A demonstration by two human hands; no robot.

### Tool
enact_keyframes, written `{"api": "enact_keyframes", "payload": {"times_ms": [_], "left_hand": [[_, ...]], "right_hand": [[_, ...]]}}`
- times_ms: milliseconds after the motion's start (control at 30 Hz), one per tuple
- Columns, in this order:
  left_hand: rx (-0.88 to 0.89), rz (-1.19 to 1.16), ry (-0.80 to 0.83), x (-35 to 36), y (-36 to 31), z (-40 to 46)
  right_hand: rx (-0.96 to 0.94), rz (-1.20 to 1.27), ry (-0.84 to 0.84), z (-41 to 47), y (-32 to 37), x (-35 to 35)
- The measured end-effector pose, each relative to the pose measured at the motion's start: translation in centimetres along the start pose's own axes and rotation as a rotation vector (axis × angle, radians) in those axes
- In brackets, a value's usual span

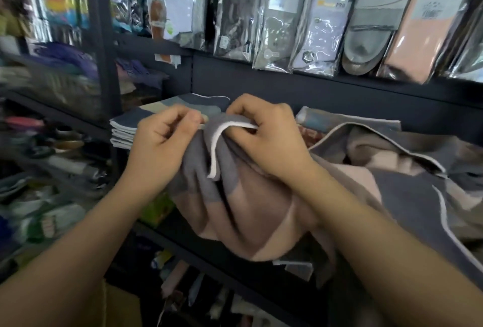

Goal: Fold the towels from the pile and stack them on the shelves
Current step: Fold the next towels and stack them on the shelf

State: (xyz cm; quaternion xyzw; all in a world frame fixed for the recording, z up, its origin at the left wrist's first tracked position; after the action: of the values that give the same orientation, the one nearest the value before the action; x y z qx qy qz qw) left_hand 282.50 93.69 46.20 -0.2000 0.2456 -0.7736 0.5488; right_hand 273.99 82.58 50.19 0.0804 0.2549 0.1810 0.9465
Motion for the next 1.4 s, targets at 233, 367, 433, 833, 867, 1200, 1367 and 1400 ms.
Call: {"api": "enact_keyframes", "payload": {"times_ms": [233, 367, 433, 833, 867, 1200, 1367, 1400], "left_hand": [[0.096, 0.105, 0.169, -4.7, 0.0, 1.9], [0.073, 0.421, 0.316, -6.2, 4.1, 0.9], [0.119, 0.481, 0.338, -6.9, 5.2, 0.7], [0.047, 0.254, 0.195, -11.3, 8.2, 1.8], [0.034, 0.216, 0.159, -12.0, 8.2, 1.9], [-0.509, 0.733, 0.542, -15.5, 17.6, -0.4], [-0.203, 0.563, 0.795, -10.7, 16.4, -2.9], [-0.133, 0.594, 0.801, -10.5, 16.6, -3.0]], "right_hand": [[0.189, 0.241, 0.053, 0.5, 2.1, 7.3], [0.319, 0.253, 0.124, 0.0, 0.0, 11.3], [0.34, 0.27, 0.144, -0.3, -0.7, 13.0], [0.265, 0.157, 0.112, -4.4, -4.1, 20.9], [0.301, 0.127, 0.13, -5.2, -5.1, 21.7], [0.755, 0.319, 0.209, -7.4, -7.5, 24.0], [0.458, 0.326, 0.359, -5.7, -2.0, 25.4], [0.482, 0.358, 0.337, -5.7, -1.9, 25.4]]}}
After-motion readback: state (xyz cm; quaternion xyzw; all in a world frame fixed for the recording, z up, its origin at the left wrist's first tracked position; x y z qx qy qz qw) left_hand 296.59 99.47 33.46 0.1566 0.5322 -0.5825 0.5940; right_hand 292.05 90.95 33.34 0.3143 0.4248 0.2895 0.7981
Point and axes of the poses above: each hand's wrist, its own z-axis towards the middle knuckle, its own x-axis out of the palm, y = z × x, the point moved 7 cm from there along z, towards the middle knuckle, and after that the axes turned 8 degrees about -y, right-handed, at the moved point
